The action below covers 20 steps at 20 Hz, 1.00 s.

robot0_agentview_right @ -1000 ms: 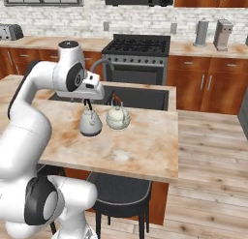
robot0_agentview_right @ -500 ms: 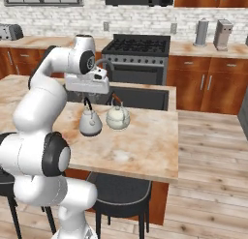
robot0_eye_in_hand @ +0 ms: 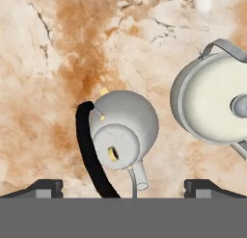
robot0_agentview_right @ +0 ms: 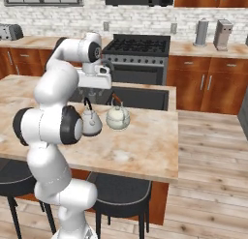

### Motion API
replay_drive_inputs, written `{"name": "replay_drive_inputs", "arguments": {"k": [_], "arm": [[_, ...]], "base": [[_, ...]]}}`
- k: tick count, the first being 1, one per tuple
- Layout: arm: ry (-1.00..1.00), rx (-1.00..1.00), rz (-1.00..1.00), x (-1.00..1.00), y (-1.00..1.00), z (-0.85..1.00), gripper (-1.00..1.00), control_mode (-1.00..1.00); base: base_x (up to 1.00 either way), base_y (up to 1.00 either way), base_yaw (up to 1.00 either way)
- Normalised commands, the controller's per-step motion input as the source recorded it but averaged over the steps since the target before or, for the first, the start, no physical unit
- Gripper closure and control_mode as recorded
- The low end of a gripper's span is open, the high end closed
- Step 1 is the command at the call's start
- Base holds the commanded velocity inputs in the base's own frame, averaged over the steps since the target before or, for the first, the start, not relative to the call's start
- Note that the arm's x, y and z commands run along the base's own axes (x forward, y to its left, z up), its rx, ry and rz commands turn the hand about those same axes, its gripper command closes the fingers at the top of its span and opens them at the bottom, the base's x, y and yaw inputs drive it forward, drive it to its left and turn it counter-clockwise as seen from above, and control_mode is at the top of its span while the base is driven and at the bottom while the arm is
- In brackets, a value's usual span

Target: Pick the kettle and kettle and place them in the sink. Then turn on the water.

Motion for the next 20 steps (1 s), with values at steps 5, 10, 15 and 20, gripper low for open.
{"name": "replay_drive_inputs", "arguments": {"k": [5, 10, 15, 20], "arm": [[0.08, 0.00, 0.13, -0.05, 0.01, -0.18, -1.00, -1.00], [0.00, 0.00, 0.11, -0.35, 0.00, -0.07, -1.00, -1.00], [-0.01, 0.00, 0.05, -0.47, 0.00, 0.00, -1.00, -1.00], [-0.08, 0.03, 0.00, -0.05, 0.00, 0.00, -1.00, -1.00]], "base": [[0.00, 0.00, 0.00], [0.00, 0.00, 0.00], [0.00, 0.00, 0.00], [0.00, 0.00, 0.00]]}}
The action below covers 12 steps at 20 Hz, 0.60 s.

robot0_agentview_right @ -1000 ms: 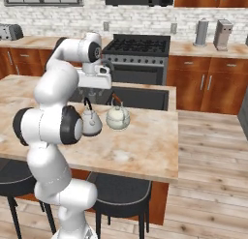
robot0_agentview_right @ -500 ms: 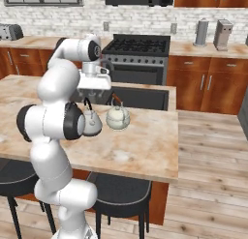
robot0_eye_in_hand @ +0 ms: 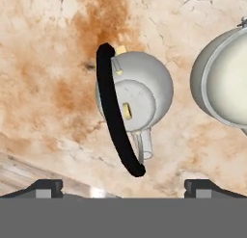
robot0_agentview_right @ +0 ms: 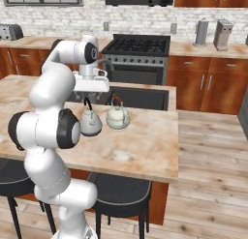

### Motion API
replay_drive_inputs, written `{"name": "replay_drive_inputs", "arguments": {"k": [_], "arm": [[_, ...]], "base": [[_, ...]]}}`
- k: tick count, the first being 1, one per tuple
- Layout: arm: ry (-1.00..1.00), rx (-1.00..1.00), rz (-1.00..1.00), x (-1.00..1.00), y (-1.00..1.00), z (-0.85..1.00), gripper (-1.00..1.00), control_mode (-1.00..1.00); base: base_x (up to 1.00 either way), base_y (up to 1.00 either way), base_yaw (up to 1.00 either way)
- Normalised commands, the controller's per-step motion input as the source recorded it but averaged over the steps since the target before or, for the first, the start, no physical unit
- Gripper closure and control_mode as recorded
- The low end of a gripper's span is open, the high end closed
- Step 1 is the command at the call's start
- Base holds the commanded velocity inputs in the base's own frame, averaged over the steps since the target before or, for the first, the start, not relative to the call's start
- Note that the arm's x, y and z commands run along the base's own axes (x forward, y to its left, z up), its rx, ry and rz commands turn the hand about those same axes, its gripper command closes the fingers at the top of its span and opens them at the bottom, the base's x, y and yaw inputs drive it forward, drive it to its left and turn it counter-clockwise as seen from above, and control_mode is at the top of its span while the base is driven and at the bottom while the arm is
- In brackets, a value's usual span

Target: Pick the kettle and kettle and place them in the sink. Then turn on the water.

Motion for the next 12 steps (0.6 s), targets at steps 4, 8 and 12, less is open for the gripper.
{"name": "replay_drive_inputs", "arguments": {"k": [4, 8, 12], "arm": [[-0.07, 0.02, 0.00, 0.44, 0.00, -0.01, -1.00, -1.00], [-0.03, 0.01, 0.04, 0.40, 0.00, -0.07, -1.00, -1.00], [0.00, 0.00, 0.03, -0.08, 0.05, -0.11, -1.00, -1.00]], "base": [[0.00, 0.00, 0.00], [0.00, 0.00, 0.00], [0.00, 0.00, 0.00]]}}
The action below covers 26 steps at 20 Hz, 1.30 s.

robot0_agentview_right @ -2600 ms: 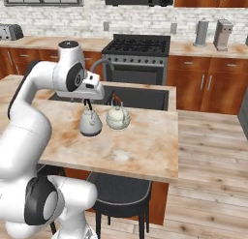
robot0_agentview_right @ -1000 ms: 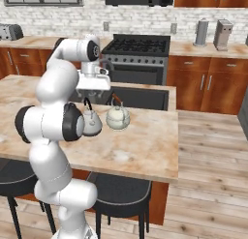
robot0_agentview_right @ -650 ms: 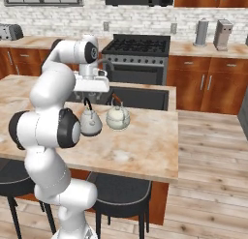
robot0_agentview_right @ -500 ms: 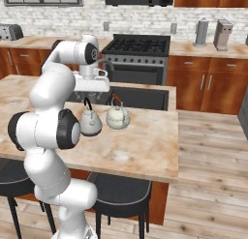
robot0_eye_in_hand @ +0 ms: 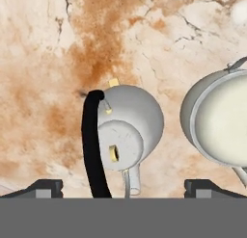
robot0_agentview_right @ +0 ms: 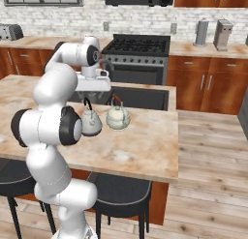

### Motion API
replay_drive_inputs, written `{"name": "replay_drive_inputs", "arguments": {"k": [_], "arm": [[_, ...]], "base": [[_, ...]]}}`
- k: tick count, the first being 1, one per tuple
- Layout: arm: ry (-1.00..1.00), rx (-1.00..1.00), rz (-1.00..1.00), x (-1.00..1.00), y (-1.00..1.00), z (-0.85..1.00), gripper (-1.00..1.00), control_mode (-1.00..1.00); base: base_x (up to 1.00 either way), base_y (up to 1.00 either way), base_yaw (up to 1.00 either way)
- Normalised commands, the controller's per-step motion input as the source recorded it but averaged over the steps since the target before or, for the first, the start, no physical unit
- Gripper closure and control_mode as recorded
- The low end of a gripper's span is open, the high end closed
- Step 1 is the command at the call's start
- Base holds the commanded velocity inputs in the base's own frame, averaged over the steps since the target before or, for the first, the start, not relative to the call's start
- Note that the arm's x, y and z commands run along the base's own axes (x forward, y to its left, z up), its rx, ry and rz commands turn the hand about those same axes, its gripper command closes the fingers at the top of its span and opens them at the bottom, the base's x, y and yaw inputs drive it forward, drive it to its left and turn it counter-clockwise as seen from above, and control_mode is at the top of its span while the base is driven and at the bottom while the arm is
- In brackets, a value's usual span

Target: Pick the kettle and kettle and place them in the sink. Then turn on the water.

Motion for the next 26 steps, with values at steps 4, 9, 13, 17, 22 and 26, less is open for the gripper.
{"name": "replay_drive_inputs", "arguments": {"k": [4, 9, 13, 17, 22, 26], "arm": [[-0.01, 0.00, 0.00, -0.26, 0.10, -0.13, -1.00, -1.00], [-0.03, 0.00, 0.00, -0.06, 0.01, -0.23, -1.00, -1.00], [-0.04, 0.00, 0.00, 0.00, 0.00, -0.24, -1.00, -1.00], [0.00, 0.00, 0.01, 0.00, 0.00, -0.07, 1.00, -1.00], [-0.01, 0.00, 0.00, 0.00, 0.00, 0.04, 1.00, -1.00], [-0.07, 0.00, 0.00, -0.01, -0.01, 0.29, 1.00, -1.00]], "base": [[0.00, 0.00, 0.00], [0.00, 0.00, 0.00], [0.00, 0.00, 0.00], [0.00, 0.00, 0.00], [0.00, 0.00, 0.00], [0.00, 0.00, 0.00]]}}
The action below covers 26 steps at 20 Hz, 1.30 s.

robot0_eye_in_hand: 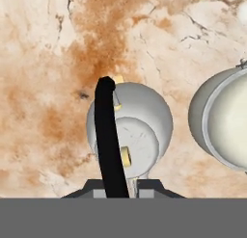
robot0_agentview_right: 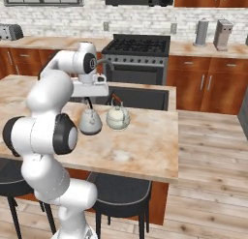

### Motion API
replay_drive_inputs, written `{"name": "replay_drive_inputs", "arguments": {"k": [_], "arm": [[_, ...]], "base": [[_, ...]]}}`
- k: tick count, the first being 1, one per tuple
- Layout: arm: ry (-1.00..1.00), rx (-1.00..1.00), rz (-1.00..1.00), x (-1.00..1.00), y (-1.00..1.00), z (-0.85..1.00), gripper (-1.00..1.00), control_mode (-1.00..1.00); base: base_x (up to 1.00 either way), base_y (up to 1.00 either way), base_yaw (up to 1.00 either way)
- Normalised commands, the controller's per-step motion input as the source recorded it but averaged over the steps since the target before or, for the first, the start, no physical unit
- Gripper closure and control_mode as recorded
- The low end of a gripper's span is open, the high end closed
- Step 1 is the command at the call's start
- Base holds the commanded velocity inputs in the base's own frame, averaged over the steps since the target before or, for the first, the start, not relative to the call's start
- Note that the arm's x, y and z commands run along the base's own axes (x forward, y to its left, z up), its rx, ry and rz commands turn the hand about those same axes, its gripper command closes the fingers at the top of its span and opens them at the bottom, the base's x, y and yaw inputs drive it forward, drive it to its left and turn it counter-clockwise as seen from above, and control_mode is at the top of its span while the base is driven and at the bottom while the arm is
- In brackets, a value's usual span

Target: Pick the kettle and kettle and place them in the sink. Then turn on the water.

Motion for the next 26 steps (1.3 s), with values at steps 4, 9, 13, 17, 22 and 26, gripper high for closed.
{"name": "replay_drive_inputs", "arguments": {"k": [4, 9, 13, 17, 22, 26], "arm": [[-0.10, 0.00, 0.00, -0.06, 0.00, 0.59, 1.00, -1.00], [-0.08, 0.00, 0.00, -0.43, 0.00, 0.69, 1.00, -1.00], [-0.09, 0.00, 0.00, -0.96, 0.00, 0.52, 1.00, -1.00], [-0.07, 0.00, 0.00, -1.00, 0.00, 0.50, 1.00, -1.00], [-0.09, 0.00, 0.00, -1.00, 0.00, 0.28, 1.00, -1.00], [-0.05, 0.00, 0.00, -0.87, -0.01, 0.18, 1.00, -1.00]], "base": [[0.00, 0.00, 0.00], [0.00, 0.00, 0.00], [0.00, 0.00, 0.00], [0.00, 0.00, 0.00], [0.00, 0.00, 0.00], [0.00, 0.00, 0.00]]}}
